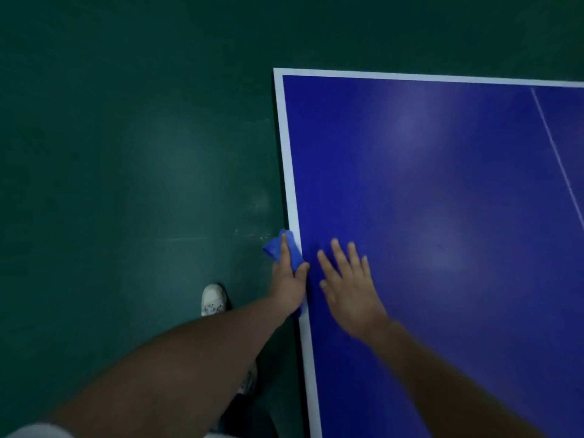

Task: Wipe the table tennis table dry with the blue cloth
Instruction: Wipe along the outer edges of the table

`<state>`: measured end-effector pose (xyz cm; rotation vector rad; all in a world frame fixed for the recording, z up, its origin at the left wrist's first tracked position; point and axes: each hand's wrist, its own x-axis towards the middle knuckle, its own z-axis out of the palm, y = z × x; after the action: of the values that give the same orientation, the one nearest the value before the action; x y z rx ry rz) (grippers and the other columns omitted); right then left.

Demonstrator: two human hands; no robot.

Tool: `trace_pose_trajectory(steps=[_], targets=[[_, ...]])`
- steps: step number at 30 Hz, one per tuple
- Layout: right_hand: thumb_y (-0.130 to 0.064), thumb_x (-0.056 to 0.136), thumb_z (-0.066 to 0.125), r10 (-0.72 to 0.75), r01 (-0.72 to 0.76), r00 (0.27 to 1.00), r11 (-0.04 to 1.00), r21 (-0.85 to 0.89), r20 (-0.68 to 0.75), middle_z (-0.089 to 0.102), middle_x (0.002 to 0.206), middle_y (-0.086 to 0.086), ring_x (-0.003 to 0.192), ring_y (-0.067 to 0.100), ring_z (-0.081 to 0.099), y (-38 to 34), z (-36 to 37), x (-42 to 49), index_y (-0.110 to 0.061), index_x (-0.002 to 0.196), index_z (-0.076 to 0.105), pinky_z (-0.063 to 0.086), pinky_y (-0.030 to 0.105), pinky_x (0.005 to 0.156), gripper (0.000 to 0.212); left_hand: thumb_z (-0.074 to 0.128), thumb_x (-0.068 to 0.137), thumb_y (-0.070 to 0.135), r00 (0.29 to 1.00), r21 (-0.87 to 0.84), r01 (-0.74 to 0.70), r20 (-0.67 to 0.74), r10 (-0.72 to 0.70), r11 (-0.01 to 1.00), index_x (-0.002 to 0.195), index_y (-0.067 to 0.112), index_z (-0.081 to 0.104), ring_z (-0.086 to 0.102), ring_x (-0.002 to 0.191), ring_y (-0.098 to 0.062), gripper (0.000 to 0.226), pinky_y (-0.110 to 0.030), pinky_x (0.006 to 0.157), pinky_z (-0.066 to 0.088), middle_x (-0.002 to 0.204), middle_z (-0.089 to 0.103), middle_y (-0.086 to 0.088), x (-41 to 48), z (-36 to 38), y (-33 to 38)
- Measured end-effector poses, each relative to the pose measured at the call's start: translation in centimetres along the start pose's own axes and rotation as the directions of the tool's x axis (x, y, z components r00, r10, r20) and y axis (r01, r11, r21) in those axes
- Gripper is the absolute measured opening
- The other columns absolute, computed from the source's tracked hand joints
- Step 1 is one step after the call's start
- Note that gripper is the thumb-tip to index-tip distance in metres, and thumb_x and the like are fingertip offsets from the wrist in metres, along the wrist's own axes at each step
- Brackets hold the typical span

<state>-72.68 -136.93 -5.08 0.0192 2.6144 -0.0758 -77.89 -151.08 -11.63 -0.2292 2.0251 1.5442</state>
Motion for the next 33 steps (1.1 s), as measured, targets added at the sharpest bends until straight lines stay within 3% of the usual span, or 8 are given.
trace_pose_trajectory(steps=[4, 8, 11, 16, 20, 25, 29, 33], targets=[[-0.047, 0.104, 0.009, 0.009, -0.009, 1.000, 1.000, 0.005, 0.018, -0.020, 0.166, 0.000, 0.152, 0.033, -0.018, 1.1, -5.4, 9.5, -0.031, 0.158, -0.008, 0.000, 0.054, 0.124, 0.059, 0.053, 0.103, 0.019, 1.000, -0.024, -0.019, 0.024, 0.020, 1.000, 0.159, 0.031, -0.001, 0.037, 0.135, -0.019, 0.079, -0.025, 0.101, 0.028, 0.160, 0.027, -0.014, 4.4, -1.5, 2.8], [-0.054, 0.105, 0.011, 0.069, -0.071, 0.994, 0.997, 0.023, 0.083, -0.034, 0.160, -0.005, 0.149, 0.029, -0.029, 0.7, -7.4, 14.8, -0.038, 0.154, -0.020, -0.013, 0.052, 0.121, 0.060, 0.050, 0.104, 0.025, 0.999, -0.003, 0.032, 0.014, -0.032, 0.999, 0.157, 0.039, -0.006, 0.054, 0.116, -0.031, 0.078, -0.027, 0.090, 0.038, 0.144, 0.044, -0.023, 11.3, -3.3, 7.4], [-0.056, 0.104, 0.007, 0.104, -0.110, 0.986, 0.993, 0.040, 0.132, -0.045, 0.150, -0.010, 0.146, 0.028, -0.035, 0.1, -7.1, 15.6, -0.042, 0.144, -0.031, -0.018, 0.053, 0.118, 0.057, 0.048, 0.105, 0.026, 1.000, -0.017, 0.023, 0.006, -0.023, 1.000, 0.156, 0.043, -0.006, 0.054, 0.098, -0.023, 0.076, -0.028, 0.081, 0.040, 0.131, 0.046, -0.018, 13.1, -3.9, 9.1], [-0.061, 0.100, 0.000, 0.104, -0.116, 0.974, 0.992, 0.047, 0.199, -0.056, 0.140, -0.010, 0.142, 0.029, -0.041, -0.1, -7.7, 15.3, -0.045, 0.137, -0.040, -0.018, 0.055, 0.118, 0.057, 0.048, 0.104, 0.025, 0.998, -0.073, 0.006, -0.069, -0.011, 0.997, 0.156, 0.036, 0.002, 0.038, 0.119, -0.012, 0.070, -0.013, 0.087, 0.028, 0.144, 0.031, -0.003, 8.6, -2.4, 7.8], [-0.069, 0.075, -0.027, 0.092, -0.107, 0.972, 0.993, 0.057, 0.216, -0.062, 0.136, -0.013, 0.135, 0.027, -0.048, -0.1, -8.3, 15.6, -0.047, 0.128, -0.052, -0.021, 0.054, 0.116, 0.062, 0.050, 0.103, 0.026, 0.997, -0.064, 0.065, 0.046, -0.062, 0.996, 0.147, 0.048, -0.005, 0.022, 0.148, -0.018, 0.074, -0.022, 0.110, 0.022, 0.164, 0.014, -0.008, 3.5, -1.4, 4.1], [-0.071, 0.061, -0.045, 0.075, -0.097, 0.971, 0.991, 0.088, 0.228, -0.058, 0.142, -0.011, 0.131, 0.025, -0.054, 0.1, -8.2, 15.9, -0.046, 0.131, -0.050, -0.026, 0.053, 0.113, 0.075, 0.051, 0.103, 0.015, 0.991, -0.006, 0.031, 0.132, -0.030, 1.000, 0.147, 0.042, -0.012, 0.008, 0.150, -0.012, 0.081, -0.020, 0.114, 0.014, 0.166, 0.000, -0.002, 5.9, -2.8, 4.8], [-0.071, 0.058, -0.049, 0.062, -0.091, 0.970, 0.990, 0.112, 0.237, -0.060, 0.140, -0.012, 0.130, 0.025, -0.055, 0.2, -8.1, 15.6, -0.047, 0.129, -0.051, -0.025, 0.054, 0.114, 0.075, 0.050, 0.104, 0.015, 0.992, 0.015, 0.040, 0.118, -0.041, 0.999, 0.153, 0.034, -0.013, 0.027, 0.139, -0.013, 0.082, -0.025, 0.109, 0.025, 0.155, 0.015, 0.005, 11.6, -4.1, 8.0], [-0.070, 0.058, -0.050, 0.059, -0.090, 0.970, 0.988, 0.124, 0.234, -0.061, 0.139, -0.012, 0.130, 0.024, -0.055, 0.3, -8.1, 15.7, -0.047, 0.128, -0.052, -0.024, 0.055, 0.116, 0.074, 0.049, 0.104, 0.023, 0.991, 0.038, 0.052, 0.125, -0.056, 0.998, 0.156, 0.036, -0.012, 0.041, 0.131, -0.021, 0.081, -0.033, 0.106, 0.036, 0.158, 0.028, -0.012, 16.3, -5.2, 10.4]])
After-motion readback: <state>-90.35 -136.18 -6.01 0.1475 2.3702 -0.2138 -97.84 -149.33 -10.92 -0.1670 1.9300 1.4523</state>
